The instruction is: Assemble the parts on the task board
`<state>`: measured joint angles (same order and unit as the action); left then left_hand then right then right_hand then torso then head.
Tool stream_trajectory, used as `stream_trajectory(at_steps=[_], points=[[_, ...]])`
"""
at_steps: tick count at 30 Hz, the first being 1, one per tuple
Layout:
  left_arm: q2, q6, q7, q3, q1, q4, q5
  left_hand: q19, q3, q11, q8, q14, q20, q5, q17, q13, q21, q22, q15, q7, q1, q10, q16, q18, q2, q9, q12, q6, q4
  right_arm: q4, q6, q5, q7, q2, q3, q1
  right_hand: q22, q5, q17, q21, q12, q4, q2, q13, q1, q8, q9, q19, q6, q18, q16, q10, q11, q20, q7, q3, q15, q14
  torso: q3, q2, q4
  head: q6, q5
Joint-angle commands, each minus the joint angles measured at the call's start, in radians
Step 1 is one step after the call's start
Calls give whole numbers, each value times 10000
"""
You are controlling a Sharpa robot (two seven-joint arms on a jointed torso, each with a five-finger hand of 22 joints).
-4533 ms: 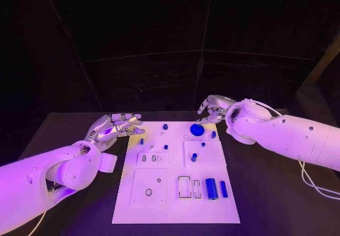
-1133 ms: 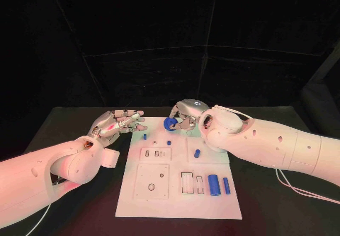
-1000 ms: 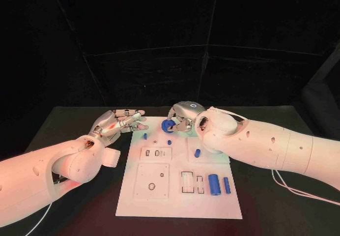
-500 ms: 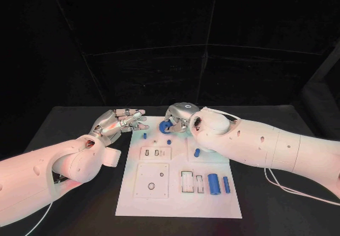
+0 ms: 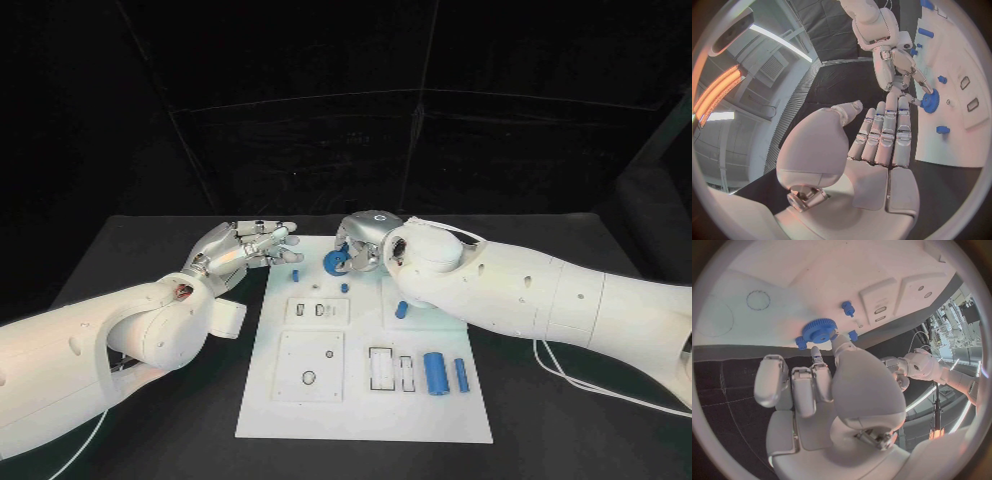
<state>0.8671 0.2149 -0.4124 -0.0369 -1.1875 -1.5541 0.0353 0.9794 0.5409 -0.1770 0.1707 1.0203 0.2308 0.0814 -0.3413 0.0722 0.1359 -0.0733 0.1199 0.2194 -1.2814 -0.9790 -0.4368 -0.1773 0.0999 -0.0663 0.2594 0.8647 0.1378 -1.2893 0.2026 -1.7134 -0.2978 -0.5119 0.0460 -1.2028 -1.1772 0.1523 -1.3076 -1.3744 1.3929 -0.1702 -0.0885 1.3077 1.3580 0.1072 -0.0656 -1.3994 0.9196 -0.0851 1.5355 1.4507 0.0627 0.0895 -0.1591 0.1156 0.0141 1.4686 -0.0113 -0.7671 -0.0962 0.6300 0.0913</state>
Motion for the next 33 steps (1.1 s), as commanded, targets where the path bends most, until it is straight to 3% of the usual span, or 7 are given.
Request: stream_trajectory(at_steps=[1, 13, 17, 20, 22, 24, 33], points=[[-3, -122, -56, 9, -13, -19, 29, 69, -54, 18, 34, -88, 8, -32, -14, 12, -42, 12, -12, 211, 55, 63, -32, -49, -9, -7, 61, -51, -4, 14, -229, -92, -43, 42, 4, -18, -9, -74, -1882, -68, -47, -26, -73, 960, -69, -63, 4, -5, -84, 76, 28, -22, 82, 61, -4, -66, -71, 860, 1, -3, -4, 3, -2], [21, -130, -53, 9, -14, -19, 29, 70, -69, 16, 37, -94, 9, -33, -15, 13, -48, 13, -9, 213, 66, 70, -33, -48, -17, -7, 66, -57, 1, -177, 240, -43, -13, -165, 2, -15, -18, -148, -1883, -74, -38, -85, -68, 974, -123, -132, -8, -4, -120, 75, 28, -24, 109, 92, -27, -81, -99, 860, 8, -1, 29, -29, -21], [39, -134, -54, 9, -14, -28, 29, 70, -69, 16, 37, -94, 9, -33, -15, 13, -48, 13, -9, 213, 66, 70, -33, -48, -17, -7, 66, -57, 1, -461, 1332, 252, 276, -482, 0, -12, -63, -144, -1887, -99, -7, -165, -70, 1002, -206, -151, -14, -24, -103, 82, 29, -3, 114, 103, -31, -107, -106, 861, 13, -1, 41, -56, -7], [62, -127, -50, 9, -14, -27, 29, 70, -69, 16, 37, -94, 9, -33, -15, 13, -48, 13, -9, 213, 66, 70, -33, -48, -17, -7, 66, -57, 1, -830, 2305, 1027, 1047, -959, -1, -13, 291, 39, -1423, 89, -424, -104, -98, 639, -41, -180, -23, 151, -70, 12, -189, -294, 105, 109, -26, -43, -100, 749, 21, 10, 58, -86, -14], [82, -120, -47, 9, -14, -31, 29, 70, -69, 16, 37, -94, 9, -33, -15, 13, -48, 13, -9, 213, 66, 70, -33, -48, -17, -7, 66, -57, 1, -1115, 2590, 1744, 1683, -1381, -2, -16, 377, 134, -1392, 146, -477, 17, -33, 600, 183, -191, -29, 204, -31, -3, -213, -330, 94, 106, -19, 69, -91, 738, 2, 16, 30, -118, 21], [93, -116, -46, 9, -15, -27, 28, 70, -69, 16, 37, -94, 9, -33, -15, 13, -48, 13, -9, 213, 66, 70, -33, -48, -17, -7, 66, -57, 1, -1448, 2620, 2641, 2285, -1937, -2, -20, 421, 159, -1396, 178, -503, 92, 1, 580, 301, -178, -40, 234, 47, -11, -219, -343, 84, 104, -8, 126, -84, 739, -7, 19, 34, -132, 59], [9, -98, -43, 8, -13, 82, 28, 70, -81, 15, 40, -99, 10, -32, -15, 13, -53, 14, -8, 212, 70, 76, -34, -48, -18, -6, 70, -62, 0, -1946, 2378, 4679, 3459, -3600, -9, -19, 441, 486, -1416, 206, -559, 264, -124, 540, 465, -244, -27, 251, 64, -12, -223, -373, 78, 87, -7, 129, -74, 746, 52, 79, 123, -250, 255]])
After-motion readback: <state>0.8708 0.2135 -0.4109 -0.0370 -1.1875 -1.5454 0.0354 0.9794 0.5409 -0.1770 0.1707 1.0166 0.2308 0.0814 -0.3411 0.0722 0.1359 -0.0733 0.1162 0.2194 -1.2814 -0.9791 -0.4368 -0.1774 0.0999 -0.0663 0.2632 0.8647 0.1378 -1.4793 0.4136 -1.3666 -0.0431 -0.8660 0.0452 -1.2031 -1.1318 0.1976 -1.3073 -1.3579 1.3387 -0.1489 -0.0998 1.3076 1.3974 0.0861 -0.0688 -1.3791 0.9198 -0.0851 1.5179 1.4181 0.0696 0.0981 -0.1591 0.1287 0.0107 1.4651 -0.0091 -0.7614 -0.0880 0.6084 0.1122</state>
